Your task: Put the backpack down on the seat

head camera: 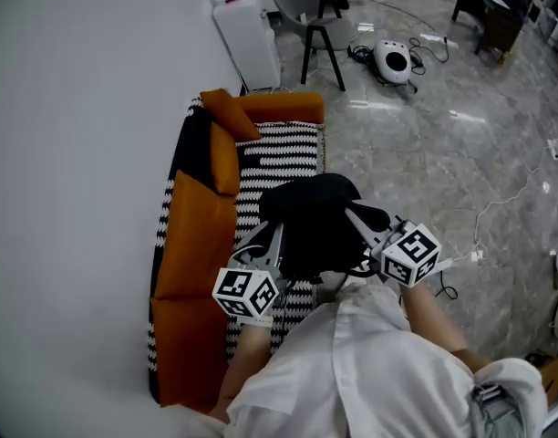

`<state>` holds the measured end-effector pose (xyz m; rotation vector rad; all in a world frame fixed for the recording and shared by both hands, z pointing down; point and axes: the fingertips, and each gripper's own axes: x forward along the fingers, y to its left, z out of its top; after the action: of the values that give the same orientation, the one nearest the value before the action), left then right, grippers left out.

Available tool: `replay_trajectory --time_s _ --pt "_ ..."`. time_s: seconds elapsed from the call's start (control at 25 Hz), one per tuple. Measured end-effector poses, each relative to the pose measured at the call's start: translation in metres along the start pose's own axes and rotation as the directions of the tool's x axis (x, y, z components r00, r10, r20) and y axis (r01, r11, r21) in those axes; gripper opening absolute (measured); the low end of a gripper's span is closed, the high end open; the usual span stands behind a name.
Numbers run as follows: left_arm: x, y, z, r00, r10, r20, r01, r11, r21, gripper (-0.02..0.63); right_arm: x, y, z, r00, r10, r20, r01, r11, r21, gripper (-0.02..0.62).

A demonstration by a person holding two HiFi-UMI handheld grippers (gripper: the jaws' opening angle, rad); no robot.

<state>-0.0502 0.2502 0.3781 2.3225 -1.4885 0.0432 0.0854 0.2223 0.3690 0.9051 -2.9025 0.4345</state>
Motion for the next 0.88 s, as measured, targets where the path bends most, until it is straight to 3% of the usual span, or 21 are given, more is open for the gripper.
replay_trajectory --time_s 0.44,0.88 --pt "0.08 -0.002 0.039 0.994 0.082 0.069 -0.081 0.997 -0.015 0.034 0.023 -0.078 0.048 0.993 0.117 0.001 -0.117 0.991 -0.063 0.026" --pt "0.137 0.006 0.052 0.996 0.073 0.047 -0.073 0.997 -0.006 0.034 0.045 -0.136 0.062 0.994 0.105 -0.008 -0.105 0.994 -0.04 0.026"
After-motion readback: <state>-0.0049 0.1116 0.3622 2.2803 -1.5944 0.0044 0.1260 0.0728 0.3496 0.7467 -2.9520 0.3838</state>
